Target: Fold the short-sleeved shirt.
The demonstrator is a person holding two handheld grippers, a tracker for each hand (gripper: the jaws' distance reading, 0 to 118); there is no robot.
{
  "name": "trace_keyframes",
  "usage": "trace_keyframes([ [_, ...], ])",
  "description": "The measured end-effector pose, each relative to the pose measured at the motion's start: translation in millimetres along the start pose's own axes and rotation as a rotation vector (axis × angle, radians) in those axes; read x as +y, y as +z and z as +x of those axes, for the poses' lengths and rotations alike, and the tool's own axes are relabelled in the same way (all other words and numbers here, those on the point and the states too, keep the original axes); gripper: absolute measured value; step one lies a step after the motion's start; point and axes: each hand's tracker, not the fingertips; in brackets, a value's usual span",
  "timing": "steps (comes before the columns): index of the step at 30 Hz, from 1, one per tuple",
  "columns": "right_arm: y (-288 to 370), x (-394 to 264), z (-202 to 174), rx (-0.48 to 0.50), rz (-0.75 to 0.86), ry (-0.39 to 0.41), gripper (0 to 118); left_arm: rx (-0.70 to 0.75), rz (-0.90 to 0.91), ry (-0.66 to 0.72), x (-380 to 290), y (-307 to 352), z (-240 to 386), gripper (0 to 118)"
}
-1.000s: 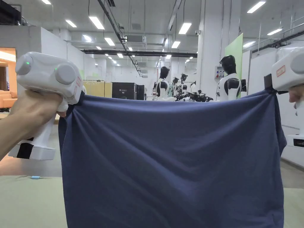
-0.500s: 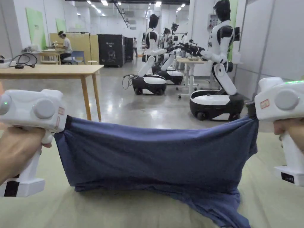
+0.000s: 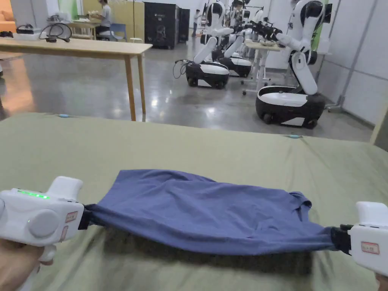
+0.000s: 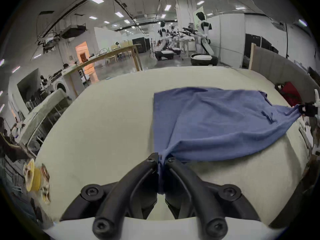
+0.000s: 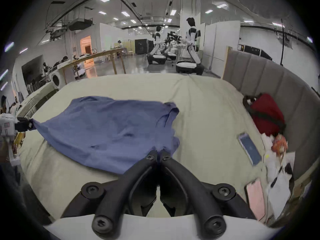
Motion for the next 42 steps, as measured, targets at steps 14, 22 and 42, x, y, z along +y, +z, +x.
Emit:
trace_keyframes([
  [14,93,-121,11,0.041,-0.039,-0.062,2,-0.089,-0.047,-0.004,-99,87,-15,4],
  [22,87,-126,10,0.038,-0.066,-0.066,2,-0.097,-0.101,0.001,-118,81,-15,4],
  [42,115,-131,4,-0.034,0.085,-0.076,40,-0.074,0.034,0.204,-123,122,-47,24],
])
